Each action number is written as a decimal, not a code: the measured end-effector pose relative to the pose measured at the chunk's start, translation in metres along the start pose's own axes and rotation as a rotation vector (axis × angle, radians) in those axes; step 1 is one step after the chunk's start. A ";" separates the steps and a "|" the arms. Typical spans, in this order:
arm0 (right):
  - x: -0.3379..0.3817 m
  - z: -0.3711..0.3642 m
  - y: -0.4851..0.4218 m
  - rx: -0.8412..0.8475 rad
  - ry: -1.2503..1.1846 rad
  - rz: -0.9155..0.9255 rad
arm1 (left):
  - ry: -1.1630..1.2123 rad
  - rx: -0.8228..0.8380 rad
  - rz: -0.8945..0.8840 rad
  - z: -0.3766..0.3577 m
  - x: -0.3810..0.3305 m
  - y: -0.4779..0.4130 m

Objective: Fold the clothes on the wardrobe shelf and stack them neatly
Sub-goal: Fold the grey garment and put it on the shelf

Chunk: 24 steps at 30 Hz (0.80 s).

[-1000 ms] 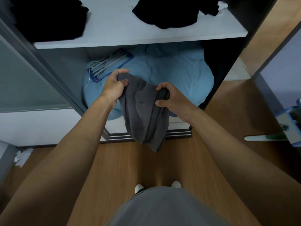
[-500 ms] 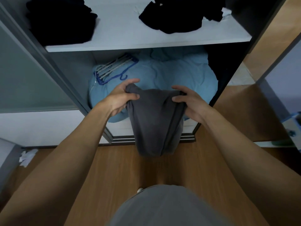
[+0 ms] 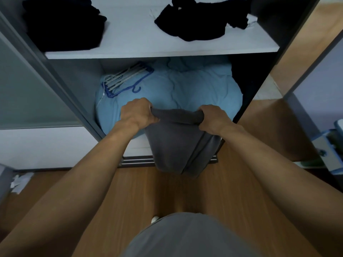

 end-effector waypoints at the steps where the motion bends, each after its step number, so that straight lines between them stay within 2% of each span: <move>1: -0.002 0.002 -0.001 -0.018 0.024 -0.017 | 0.053 -0.010 0.014 0.001 0.002 0.000; 6: -0.017 0.015 -0.008 -0.078 0.003 -0.104 | 0.774 0.016 0.051 0.005 -0.004 0.003; 7: -0.022 0.017 -0.009 -0.073 -0.102 -0.101 | 0.894 0.011 0.067 0.005 -0.004 0.004; 12: -0.016 0.022 -0.001 -0.112 -0.958 -0.010 | 1.492 -0.072 0.015 0.003 0.024 0.004; 14: -0.002 0.020 -0.001 -0.136 -1.250 0.025 | 1.685 -0.010 -0.010 -0.011 0.035 0.004; 16: 0.010 0.018 -0.005 -0.126 -1.435 0.025 | 1.632 0.135 -0.007 -0.034 0.037 0.006; 18: 0.018 0.018 -0.006 -0.089 -1.531 0.033 | 1.401 0.265 -0.010 -0.057 0.028 0.014; 20: 0.017 0.018 -0.005 -0.064 -1.568 0.022 | 1.299 0.263 0.044 -0.070 0.022 0.016; 22: 0.009 0.021 -0.001 -0.052 -1.574 -0.003 | 1.412 0.170 0.113 -0.068 0.021 0.013; 24: 0.000 0.028 0.002 -0.066 -1.610 -0.028 | 1.644 0.129 0.104 -0.061 0.017 0.008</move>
Point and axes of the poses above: each hand's wrist, its own y-axis away from the middle knuckle, its own z-axis out of the back of the hand, x = y × z, the point moved 7 cm from there along -y, towards the middle knuckle, and after that the axes turned 10 degrees about -y, right-handed, at the moved point
